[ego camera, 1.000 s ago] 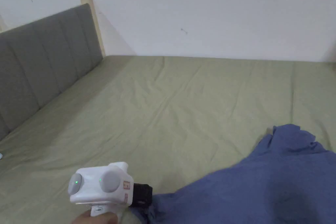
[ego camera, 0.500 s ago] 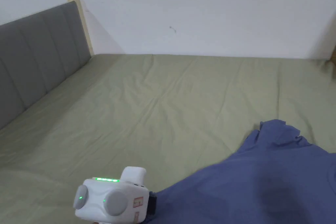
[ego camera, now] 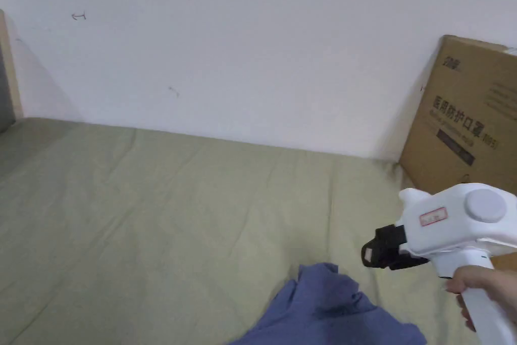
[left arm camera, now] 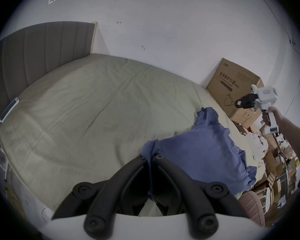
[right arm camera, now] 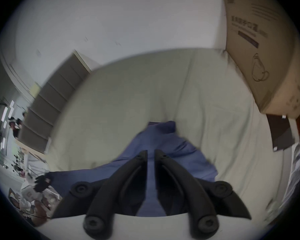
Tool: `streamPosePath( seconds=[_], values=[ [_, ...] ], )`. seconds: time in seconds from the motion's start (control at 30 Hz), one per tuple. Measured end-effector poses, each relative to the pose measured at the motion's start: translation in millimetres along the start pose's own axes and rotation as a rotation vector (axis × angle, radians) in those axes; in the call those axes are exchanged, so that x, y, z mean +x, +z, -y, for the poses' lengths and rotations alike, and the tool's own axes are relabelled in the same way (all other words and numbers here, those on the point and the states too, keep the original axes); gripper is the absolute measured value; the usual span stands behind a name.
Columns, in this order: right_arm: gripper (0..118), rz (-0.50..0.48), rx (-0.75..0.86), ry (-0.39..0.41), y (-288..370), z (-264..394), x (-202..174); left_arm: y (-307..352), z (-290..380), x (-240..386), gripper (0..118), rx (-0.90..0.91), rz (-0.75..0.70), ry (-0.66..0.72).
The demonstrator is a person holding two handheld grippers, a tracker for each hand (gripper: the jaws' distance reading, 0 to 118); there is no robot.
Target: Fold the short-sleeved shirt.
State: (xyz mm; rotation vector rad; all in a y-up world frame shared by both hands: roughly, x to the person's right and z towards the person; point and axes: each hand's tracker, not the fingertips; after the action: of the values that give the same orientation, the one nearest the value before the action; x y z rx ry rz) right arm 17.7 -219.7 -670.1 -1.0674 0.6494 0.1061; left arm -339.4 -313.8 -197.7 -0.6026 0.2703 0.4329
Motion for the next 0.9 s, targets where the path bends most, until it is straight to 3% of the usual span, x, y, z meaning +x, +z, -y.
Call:
streamPosePath(
  seconds=[0.03,0.07,0.17,0.23,0.37,0.43,0.5,0.53,0.57,0.6,0.7,0.8,0.9],
  values=[
    [101,0.016,-0.052,0.003,-18,-11,4,-6,2,-1,2,-0.008,-0.01,0.008],
    [112,0.044,-0.107,-0.001,-36,-20,7,-10,4,-4,2,-0.018,-0.02,0.021],
    [116,0.108,-0.222,-0.003,-88,-38,14,-24,12,-24,2,-0.05,-0.045,0.067],
    [116,0.161,-0.253,-0.006,-130,-50,39,-29,14,-30,2,-0.061,-0.052,0.093],
    [115,0.139,-0.323,0.014,-174,-44,61,-38,11,-30,2,-0.095,-0.071,0.112],
    [99,0.124,-0.379,0.059,-185,-40,63,-41,10,-30,2,-0.113,-0.076,0.098],
    [69,0.127,-0.43,0.108,-183,-23,59,-42,7,-28,2,-0.129,-0.081,0.072],
    [65,0.141,-0.408,0.173,-180,-19,52,-42,6,-28,2,-0.131,-0.078,0.063],
    [50,0.151,-0.357,0.221,-172,-13,47,-41,3,-22,2,-0.133,-0.077,0.052],
    [9,0.121,-0.328,0.219,-165,-9,45,-41,2,-21,2,-0.133,-0.078,0.043],
    [7,0.049,-0.245,0.076,-141,-4,41,-34,3,-23,2,-0.113,-0.084,0.033],
    [7,0.022,-0.131,0.096,-91,11,35,-24,-1,-19,2,-0.075,-0.08,0.05],
    [7,0.004,-0.001,0.06,-20,24,34,-10,-13,-13,2,-0.02,-0.069,0.044]
  ],
)
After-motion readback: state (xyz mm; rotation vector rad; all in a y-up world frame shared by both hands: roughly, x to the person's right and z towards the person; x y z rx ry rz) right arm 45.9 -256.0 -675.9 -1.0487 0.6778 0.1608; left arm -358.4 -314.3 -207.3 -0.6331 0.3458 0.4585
